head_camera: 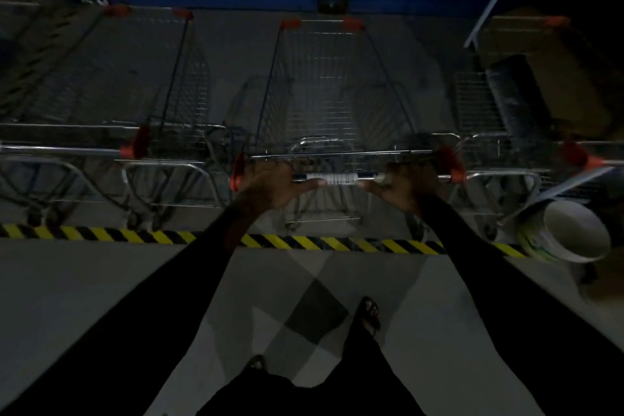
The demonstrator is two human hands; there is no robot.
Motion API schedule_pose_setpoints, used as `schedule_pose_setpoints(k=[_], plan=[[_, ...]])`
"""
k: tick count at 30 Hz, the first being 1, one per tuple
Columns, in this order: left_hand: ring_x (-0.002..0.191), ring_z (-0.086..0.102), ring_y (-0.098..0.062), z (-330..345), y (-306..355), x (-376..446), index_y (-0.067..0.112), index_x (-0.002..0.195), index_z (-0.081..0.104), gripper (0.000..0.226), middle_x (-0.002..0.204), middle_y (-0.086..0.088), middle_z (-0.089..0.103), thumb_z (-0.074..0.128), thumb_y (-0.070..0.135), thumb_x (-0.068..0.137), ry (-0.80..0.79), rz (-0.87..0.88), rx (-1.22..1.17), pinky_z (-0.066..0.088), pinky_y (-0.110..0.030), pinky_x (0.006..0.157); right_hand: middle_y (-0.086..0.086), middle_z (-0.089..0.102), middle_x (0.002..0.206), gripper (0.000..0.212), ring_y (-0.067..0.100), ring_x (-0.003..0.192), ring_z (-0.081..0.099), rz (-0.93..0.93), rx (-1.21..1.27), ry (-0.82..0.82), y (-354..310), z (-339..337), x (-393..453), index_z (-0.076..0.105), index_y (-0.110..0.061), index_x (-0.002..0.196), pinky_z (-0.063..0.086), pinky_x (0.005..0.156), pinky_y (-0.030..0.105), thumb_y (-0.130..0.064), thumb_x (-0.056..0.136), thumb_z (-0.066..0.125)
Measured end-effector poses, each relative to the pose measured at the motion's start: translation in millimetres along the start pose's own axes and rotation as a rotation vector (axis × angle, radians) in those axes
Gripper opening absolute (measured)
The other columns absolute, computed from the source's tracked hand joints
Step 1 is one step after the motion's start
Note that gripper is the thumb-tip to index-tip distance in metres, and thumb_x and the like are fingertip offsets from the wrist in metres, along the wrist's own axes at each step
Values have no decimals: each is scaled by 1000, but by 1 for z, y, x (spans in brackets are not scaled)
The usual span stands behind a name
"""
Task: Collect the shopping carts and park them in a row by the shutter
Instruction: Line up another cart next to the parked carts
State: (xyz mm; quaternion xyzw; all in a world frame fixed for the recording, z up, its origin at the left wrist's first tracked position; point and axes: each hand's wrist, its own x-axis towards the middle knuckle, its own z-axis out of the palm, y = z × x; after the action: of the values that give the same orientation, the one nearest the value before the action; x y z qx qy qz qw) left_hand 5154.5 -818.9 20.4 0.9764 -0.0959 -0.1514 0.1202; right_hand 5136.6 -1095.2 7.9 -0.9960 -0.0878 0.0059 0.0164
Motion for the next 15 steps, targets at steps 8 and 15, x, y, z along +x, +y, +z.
schedule_pose_setpoints(k=[8,15], plan=[[88,72,-21,22,-89,-89,23,86,78,104,81,-3,76,20,108,73,-12,54,159,42,-51,114,13,78,90,99,36,91,74,87,-51,2,-103,18,-89,70,-20,82,55,78,40,-104,74,18],[91,74,-21,52,-116,-191,26,89,80,107,83,-1,76,15,109,71,30,51,190,48,-42,95,10,78,81,117,32,87,75,21,-97,-15,-144,25,-162,72,-21,69,55,77,39,-111,58,-1]])
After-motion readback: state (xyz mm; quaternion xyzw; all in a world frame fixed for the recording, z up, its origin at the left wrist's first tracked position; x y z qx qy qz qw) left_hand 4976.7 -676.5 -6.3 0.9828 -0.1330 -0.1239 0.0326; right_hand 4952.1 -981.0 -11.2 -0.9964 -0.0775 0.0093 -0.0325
